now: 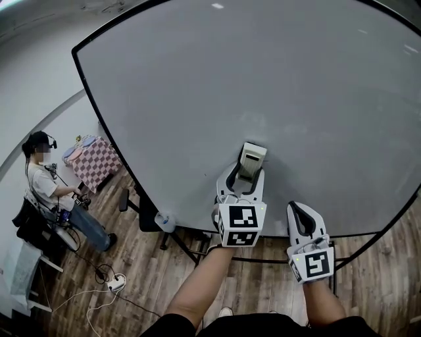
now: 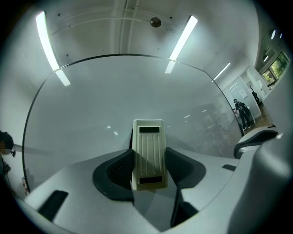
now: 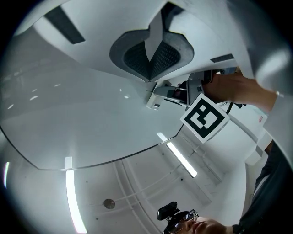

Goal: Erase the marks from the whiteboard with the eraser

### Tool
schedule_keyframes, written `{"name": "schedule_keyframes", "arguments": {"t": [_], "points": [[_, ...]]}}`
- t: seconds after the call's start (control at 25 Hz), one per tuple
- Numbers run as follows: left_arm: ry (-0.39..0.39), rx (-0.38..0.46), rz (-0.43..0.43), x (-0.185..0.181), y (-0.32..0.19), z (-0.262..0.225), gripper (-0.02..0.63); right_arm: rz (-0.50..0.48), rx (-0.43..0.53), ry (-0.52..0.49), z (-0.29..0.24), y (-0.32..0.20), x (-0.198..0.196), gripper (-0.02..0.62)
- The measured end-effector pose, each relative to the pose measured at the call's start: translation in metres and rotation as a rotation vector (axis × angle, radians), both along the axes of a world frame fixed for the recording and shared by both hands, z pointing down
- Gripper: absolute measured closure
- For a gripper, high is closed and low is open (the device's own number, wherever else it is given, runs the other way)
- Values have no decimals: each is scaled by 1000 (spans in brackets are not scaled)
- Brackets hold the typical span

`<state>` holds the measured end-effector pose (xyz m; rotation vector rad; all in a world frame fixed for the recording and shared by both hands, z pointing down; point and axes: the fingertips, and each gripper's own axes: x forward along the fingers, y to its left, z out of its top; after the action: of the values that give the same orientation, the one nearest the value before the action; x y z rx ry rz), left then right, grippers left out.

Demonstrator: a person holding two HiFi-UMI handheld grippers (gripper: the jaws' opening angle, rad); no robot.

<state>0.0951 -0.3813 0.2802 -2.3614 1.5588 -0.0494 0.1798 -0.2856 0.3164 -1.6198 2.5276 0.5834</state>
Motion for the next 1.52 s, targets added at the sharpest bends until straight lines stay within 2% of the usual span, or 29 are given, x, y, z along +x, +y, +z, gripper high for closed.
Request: {"name": "schedule_keyframes", "arguments": {"t": [0.2, 0.52, 0.64, 0.8, 1.08, 1.24, 1.52], "points": [[-62, 9, 50, 31, 2, 10, 371, 51, 10, -19, -2, -1, 22, 577], [-214, 50, 150, 83, 18, 26, 371, 166, 54, -58, -11, 14, 56, 577], [-229, 37, 186, 92, 19, 32, 370, 200, 73, -73, -15, 17, 65, 577], [-208, 32, 226, 96, 24, 32, 370, 222, 90, -93, -18, 21, 68, 577], [-80, 40, 228, 66, 33, 27, 370, 207, 92, -87, -18, 16, 52, 577], [-6, 36, 183, 33, 33, 22, 370, 180, 78, -81, -16, 11, 39, 577], [48, 46, 61, -33, 24, 22, 370, 110, 59, -65, -5, -3, 4, 577]]}}
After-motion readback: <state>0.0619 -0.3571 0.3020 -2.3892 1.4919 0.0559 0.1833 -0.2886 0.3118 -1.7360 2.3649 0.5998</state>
